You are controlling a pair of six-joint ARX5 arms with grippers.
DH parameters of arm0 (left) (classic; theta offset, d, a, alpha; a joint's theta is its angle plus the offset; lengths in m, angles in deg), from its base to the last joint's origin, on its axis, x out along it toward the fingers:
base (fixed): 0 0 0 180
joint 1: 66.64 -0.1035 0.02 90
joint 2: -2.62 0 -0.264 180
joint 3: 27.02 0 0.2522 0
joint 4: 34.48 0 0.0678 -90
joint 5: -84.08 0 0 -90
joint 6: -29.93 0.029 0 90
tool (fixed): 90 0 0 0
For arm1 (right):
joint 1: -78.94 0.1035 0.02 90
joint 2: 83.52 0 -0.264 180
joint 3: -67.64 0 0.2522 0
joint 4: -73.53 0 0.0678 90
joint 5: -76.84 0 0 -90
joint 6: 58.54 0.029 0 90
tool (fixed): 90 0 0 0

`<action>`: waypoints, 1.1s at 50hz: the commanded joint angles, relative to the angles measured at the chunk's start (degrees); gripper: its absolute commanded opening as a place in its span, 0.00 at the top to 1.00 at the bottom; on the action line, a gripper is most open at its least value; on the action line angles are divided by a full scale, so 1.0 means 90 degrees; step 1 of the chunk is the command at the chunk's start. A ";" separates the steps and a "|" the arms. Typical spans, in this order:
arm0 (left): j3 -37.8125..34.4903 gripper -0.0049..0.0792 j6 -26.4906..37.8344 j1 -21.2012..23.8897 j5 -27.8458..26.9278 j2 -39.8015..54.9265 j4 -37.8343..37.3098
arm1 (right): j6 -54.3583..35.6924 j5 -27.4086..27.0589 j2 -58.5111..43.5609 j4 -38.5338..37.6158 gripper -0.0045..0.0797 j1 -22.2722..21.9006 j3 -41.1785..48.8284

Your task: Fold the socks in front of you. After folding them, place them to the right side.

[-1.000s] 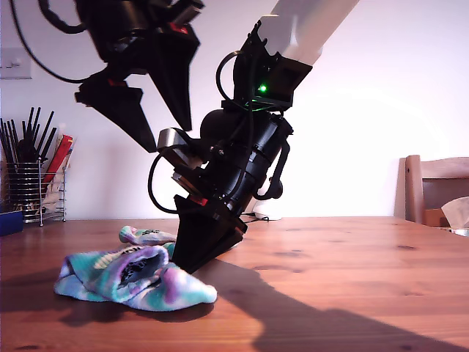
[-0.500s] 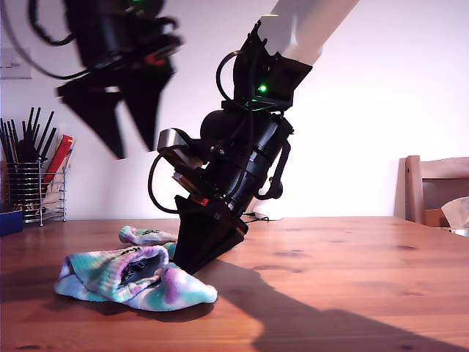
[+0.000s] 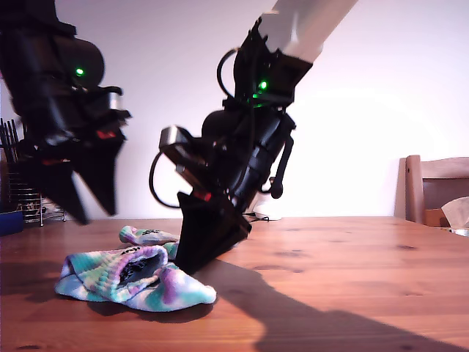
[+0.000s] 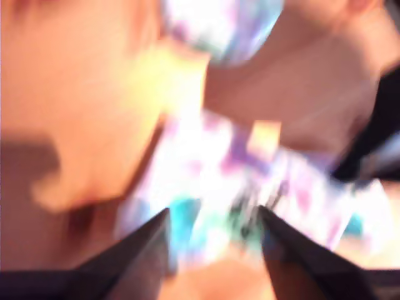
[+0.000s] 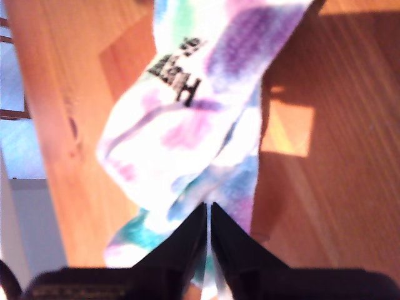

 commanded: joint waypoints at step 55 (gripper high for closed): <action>-0.0721 0.97 -0.1396 -0.0172 -0.0828 0.1829 0.1307 | -0.0165 -0.0034 0.0668 0.0933 0.92 0.0250 -0.0146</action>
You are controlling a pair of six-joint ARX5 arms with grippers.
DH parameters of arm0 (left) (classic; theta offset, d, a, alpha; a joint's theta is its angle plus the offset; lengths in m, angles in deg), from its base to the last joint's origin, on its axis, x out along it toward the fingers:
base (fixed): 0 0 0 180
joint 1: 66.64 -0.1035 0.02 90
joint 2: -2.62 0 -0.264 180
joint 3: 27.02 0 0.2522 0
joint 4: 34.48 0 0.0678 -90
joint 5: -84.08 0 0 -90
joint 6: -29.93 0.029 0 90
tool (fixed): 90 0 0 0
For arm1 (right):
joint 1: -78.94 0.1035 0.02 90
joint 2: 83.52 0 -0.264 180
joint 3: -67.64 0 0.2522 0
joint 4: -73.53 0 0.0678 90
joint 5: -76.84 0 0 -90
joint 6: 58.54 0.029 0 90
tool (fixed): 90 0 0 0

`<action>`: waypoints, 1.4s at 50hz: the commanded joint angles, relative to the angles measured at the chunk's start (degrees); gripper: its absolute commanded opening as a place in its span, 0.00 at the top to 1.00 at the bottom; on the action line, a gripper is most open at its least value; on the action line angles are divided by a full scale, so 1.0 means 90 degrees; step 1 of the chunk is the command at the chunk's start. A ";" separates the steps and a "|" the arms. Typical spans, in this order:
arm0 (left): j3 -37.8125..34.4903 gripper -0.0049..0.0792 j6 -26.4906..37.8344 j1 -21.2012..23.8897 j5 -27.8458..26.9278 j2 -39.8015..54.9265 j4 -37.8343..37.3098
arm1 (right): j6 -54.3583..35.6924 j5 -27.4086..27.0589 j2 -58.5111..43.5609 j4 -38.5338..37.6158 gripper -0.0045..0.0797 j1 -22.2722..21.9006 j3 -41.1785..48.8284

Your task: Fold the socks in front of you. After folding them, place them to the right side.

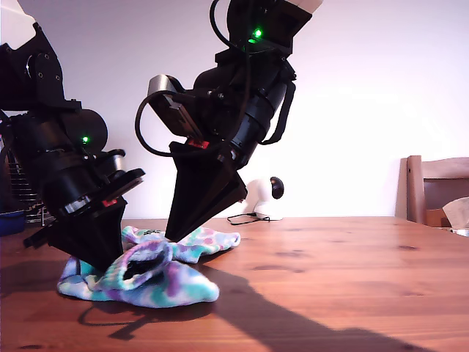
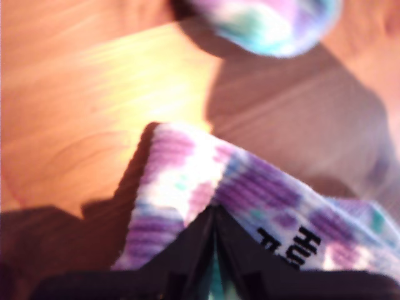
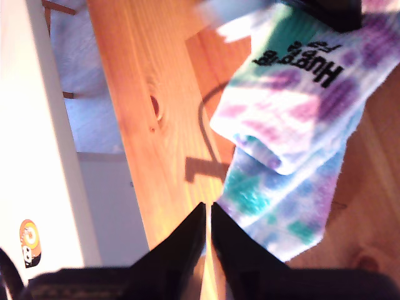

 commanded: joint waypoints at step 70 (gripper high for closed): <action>-0.0233 0.97 -0.3874 0.0663 0.0304 0.0631 0.0857 | 0.4320 -0.0534 0.0153 -0.1022 0.61 -0.0549 -0.0032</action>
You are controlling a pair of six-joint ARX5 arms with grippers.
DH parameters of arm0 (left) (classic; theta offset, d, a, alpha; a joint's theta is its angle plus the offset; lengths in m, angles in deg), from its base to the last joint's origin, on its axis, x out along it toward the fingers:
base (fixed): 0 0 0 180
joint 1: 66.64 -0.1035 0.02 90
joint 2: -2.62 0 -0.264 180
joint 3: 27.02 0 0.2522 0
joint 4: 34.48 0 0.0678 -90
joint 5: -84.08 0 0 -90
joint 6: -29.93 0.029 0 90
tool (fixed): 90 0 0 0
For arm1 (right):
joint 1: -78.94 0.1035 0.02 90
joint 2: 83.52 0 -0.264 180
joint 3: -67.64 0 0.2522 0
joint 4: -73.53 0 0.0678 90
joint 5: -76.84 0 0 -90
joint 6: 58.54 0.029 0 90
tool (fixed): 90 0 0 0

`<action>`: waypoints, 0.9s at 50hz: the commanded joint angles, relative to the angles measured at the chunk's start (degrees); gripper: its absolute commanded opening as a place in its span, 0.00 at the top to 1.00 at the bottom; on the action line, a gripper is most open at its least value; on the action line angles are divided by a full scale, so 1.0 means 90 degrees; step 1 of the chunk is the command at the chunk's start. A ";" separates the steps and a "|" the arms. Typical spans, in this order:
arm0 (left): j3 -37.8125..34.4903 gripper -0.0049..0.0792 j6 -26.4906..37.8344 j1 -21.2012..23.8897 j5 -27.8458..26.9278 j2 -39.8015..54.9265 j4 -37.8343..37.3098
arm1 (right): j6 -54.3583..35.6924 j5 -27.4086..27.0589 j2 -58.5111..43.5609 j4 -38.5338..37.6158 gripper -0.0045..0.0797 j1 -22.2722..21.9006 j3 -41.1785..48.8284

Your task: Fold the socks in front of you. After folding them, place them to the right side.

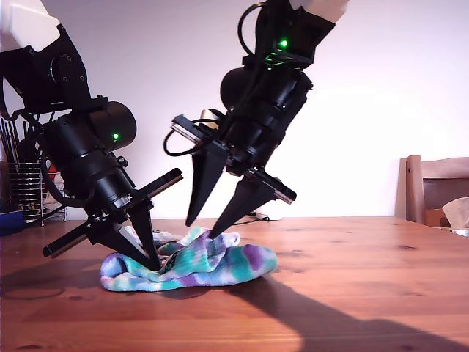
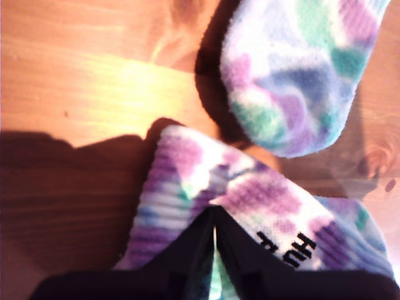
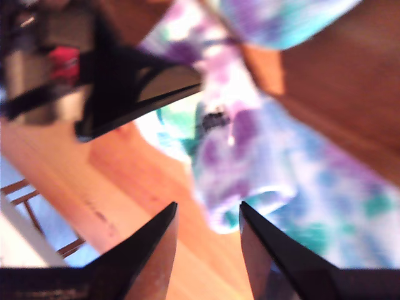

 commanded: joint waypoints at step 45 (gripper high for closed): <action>-0.0294 0.97 0.0036 0.0092 -0.0612 0.0510 -0.0039 | -0.0478 -0.0692 -0.0056 -0.0049 0.85 0.0138 -0.0019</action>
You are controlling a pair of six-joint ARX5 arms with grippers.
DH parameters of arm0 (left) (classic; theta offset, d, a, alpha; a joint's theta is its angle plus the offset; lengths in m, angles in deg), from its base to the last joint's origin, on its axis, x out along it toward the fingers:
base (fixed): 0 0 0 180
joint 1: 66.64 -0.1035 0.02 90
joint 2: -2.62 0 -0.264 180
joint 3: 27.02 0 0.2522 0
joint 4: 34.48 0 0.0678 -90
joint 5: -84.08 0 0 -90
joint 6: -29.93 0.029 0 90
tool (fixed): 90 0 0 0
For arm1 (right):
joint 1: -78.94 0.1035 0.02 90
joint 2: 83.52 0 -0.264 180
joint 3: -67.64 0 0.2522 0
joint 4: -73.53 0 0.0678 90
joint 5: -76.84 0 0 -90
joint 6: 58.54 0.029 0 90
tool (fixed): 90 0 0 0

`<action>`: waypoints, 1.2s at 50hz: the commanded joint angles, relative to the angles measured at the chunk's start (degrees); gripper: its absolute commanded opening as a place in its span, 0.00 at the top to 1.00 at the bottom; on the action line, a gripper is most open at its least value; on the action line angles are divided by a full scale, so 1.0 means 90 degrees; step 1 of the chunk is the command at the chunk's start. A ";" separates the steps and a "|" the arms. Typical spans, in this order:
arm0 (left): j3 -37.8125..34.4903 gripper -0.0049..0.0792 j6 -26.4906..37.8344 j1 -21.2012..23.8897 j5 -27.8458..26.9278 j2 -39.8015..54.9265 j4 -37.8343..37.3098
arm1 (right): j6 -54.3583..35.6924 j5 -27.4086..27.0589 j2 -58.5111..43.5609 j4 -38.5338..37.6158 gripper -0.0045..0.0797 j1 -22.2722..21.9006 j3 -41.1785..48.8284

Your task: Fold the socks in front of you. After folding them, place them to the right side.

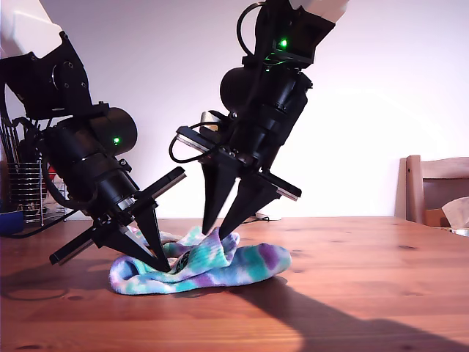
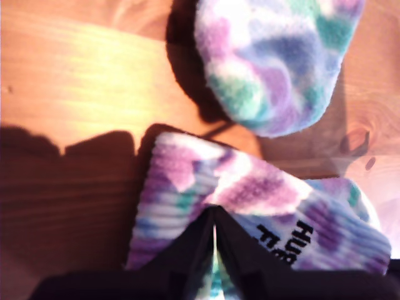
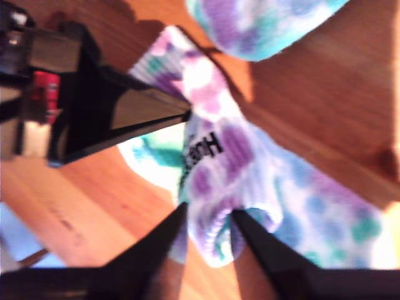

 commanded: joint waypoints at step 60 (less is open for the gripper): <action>-0.0282 0.97 0.2346 -0.0151 0.0981 -0.1280 -0.1192 | -0.0493 -0.0466 -0.0063 -0.0304 0.96 0.0206 -0.0019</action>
